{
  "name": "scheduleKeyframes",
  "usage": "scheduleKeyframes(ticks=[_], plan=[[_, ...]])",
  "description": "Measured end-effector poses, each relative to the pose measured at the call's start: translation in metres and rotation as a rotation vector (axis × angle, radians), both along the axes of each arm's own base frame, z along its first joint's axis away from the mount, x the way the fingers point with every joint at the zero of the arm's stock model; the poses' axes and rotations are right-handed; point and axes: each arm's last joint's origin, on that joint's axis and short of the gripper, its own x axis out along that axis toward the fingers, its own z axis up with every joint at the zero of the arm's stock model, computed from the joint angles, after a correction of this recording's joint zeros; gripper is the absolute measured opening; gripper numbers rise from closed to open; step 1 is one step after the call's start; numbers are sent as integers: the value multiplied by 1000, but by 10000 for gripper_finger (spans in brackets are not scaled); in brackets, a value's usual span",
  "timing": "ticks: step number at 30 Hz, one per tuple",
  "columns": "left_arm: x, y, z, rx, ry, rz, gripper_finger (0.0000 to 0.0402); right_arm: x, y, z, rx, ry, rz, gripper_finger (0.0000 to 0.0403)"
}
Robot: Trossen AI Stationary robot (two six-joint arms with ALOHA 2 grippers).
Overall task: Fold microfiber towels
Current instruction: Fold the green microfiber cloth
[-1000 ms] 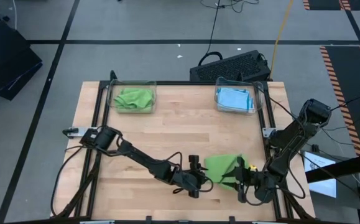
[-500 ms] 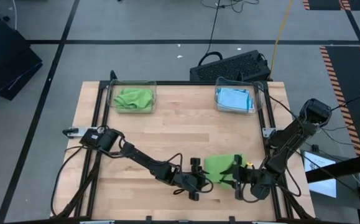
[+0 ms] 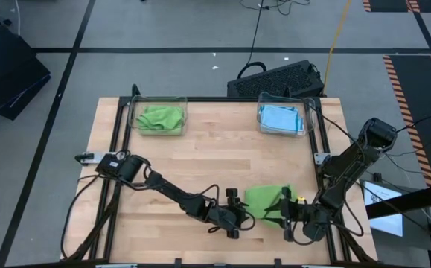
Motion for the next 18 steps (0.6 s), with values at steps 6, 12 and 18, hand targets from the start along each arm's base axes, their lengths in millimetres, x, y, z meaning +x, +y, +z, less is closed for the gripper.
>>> scheduleKeyframes(ticks=[6,12,18], plan=[[1,-1,-10,25,6,-17,209,-3,2,0,0,0,15,135],[4,2,-21,22,27,-36,209,-5,3,0,15,3,10,135],[4,-2,-20,-40,17,-101,209,-8,6,0,32,2,15,135]])
